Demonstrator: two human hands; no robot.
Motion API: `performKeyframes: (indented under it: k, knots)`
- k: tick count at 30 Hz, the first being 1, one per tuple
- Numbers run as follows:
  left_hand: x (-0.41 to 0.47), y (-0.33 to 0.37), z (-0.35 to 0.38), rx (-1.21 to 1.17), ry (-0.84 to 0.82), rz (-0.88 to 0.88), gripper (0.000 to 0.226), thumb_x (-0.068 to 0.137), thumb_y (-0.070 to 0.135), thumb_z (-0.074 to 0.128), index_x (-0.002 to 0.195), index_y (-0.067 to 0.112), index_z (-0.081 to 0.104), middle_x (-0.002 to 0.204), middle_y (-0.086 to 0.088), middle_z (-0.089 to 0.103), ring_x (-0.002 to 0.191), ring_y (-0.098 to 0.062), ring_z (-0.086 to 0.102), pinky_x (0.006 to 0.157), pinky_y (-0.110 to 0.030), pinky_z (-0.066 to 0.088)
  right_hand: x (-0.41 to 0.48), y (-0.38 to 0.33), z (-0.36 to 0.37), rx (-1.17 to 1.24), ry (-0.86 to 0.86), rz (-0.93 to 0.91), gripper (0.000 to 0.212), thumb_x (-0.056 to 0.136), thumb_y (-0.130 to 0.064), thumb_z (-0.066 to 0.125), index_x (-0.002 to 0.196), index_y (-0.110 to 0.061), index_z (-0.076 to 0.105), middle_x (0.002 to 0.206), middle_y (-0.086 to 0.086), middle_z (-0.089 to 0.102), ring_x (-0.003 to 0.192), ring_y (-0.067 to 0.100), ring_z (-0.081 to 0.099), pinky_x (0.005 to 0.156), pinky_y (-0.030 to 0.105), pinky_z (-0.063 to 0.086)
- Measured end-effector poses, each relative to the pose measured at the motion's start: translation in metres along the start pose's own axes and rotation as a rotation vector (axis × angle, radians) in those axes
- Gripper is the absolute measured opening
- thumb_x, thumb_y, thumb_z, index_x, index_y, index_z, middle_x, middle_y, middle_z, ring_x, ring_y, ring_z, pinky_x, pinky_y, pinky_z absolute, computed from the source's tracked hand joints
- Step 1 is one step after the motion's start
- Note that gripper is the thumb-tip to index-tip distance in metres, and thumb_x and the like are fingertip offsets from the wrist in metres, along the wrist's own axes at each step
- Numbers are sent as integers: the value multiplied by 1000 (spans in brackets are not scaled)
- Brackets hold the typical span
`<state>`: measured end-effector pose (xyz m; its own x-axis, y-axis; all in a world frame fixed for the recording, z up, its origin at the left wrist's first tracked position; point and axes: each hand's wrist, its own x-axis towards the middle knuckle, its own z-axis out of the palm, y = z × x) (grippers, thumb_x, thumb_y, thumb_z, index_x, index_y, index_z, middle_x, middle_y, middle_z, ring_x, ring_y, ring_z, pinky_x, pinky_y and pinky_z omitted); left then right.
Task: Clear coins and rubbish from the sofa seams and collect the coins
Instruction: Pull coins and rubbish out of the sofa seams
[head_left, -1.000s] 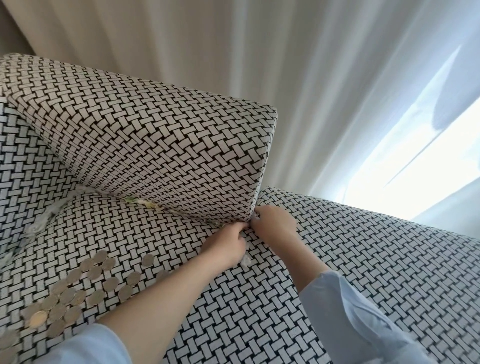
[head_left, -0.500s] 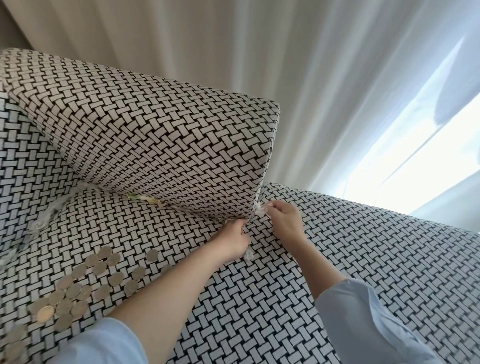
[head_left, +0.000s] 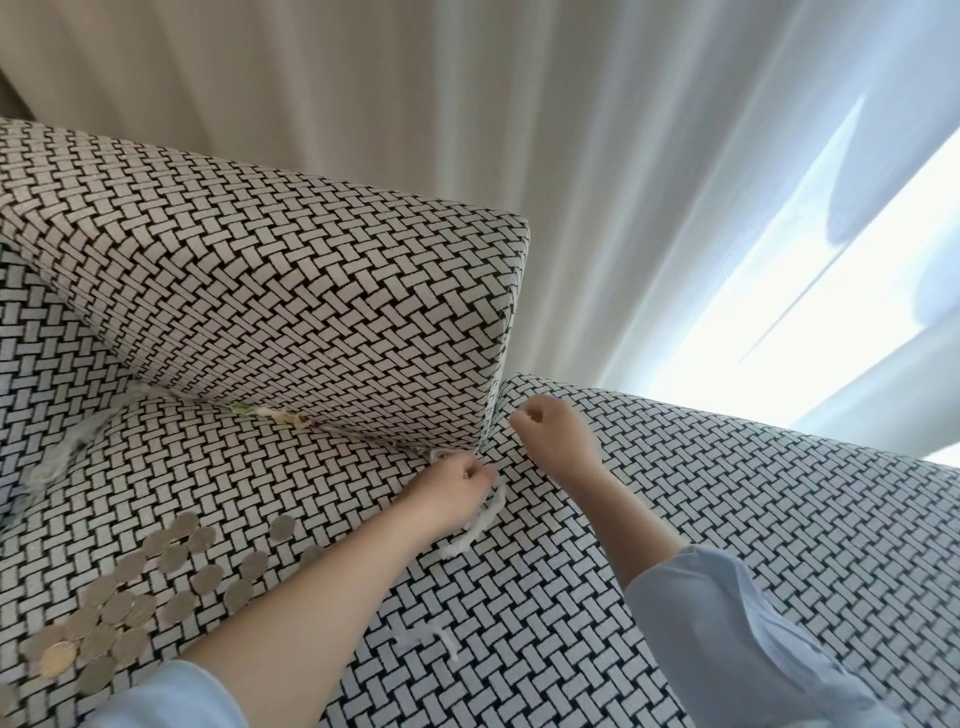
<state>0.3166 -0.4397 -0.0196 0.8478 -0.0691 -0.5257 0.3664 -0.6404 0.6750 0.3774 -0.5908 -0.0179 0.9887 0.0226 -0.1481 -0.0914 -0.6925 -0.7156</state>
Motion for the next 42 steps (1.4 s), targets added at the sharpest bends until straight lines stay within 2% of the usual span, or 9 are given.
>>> performKeyframes:
  k: [3, 6, 10, 13, 17, 24, 31, 37, 42]
  knots:
    - [8, 3, 2, -80, 37, 61, 30, 98, 49, 40, 111, 35, 63, 97, 2, 68, 92, -17, 65, 87, -40, 53, 11, 2, 5, -224, 0, -30, 26, 90, -32, 51, 112, -31, 64, 96, -7, 61, 79, 13, 58, 62, 26, 42]
    - [20, 10, 8, -148, 17, 73, 40, 101, 35, 40, 141, 34, 45, 78, 3, 66, 65, -9, 59, 58, -24, 48, 25, -2, 8, -376, -40, -50, 35, 93, -36, 50, 126, -37, 58, 118, -7, 64, 101, 17, 62, 62, 26, 39]
    - [31, 18, 15, -162, 0, 40, 50, 102, 31, 39, 150, 37, 26, 74, 4, 68, 54, -11, 49, 48, -23, 41, 43, -5, 13, -496, -61, -74, 30, 94, -32, 45, 118, -39, 61, 115, -4, 61, 97, 22, 63, 61, 27, 41]
    - [36, 17, 14, -117, -13, 39, 48, 101, 32, 39, 148, 37, 31, 73, 4, 69, 54, -13, 54, 52, -26, 45, 52, -5, 18, -550, -28, -100, 24, 91, -33, 51, 110, -30, 66, 109, -1, 42, 94, 21, 54, 70, 32, 45]
    - [39, 16, 12, -149, -44, 21, 51, 101, 29, 41, 149, 36, 28, 73, 0, 70, 51, -12, 58, 50, -24, 49, 60, -6, 18, -616, -51, -183, 27, 87, -36, 60, 110, -21, 66, 111, 0, 37, 102, 20, 45, 80, 34, 49]
    - [43, 9, 17, -233, -42, 5, 55, 99, 26, 42, 149, 39, 25, 64, 4, 67, 44, -8, 56, 48, -24, 50, 80, -21, 25, -822, -127, -98, 36, 87, -24, 59, 123, -17, 60, 125, 6, 37, 100, 22, 50, 67, 31, 43]
    - [46, 8, 19, -253, -56, 10, 51, 95, 23, 40, 141, 45, 37, 57, 4, 66, 46, -14, 63, 47, -25, 49, 76, -12, 34, -656, 30, -96, 20, 88, -20, 51, 96, -18, 70, 98, 0, 38, 84, 19, 42, 66, 31, 35]
    - [43, 8, 18, -273, -70, 11, 52, 98, 20, 38, 147, 38, 32, 61, 3, 69, 51, -15, 66, 52, -29, 54, 69, -8, 26, -498, -23, -127, 12, 88, -21, 53, 77, -20, 58, 103, -1, 41, 94, 21, 45, 72, 32, 45]
    - [38, 13, 16, -327, -79, -20, 53, 100, 19, 38, 151, 30, 27, 61, 1, 67, 49, -13, 63, 50, -25, 51, 66, -4, 16, -346, -85, -128, 19, 89, -18, 50, 83, -20, 68, 108, -2, 43, 100, 19, 42, 71, 31, 43]
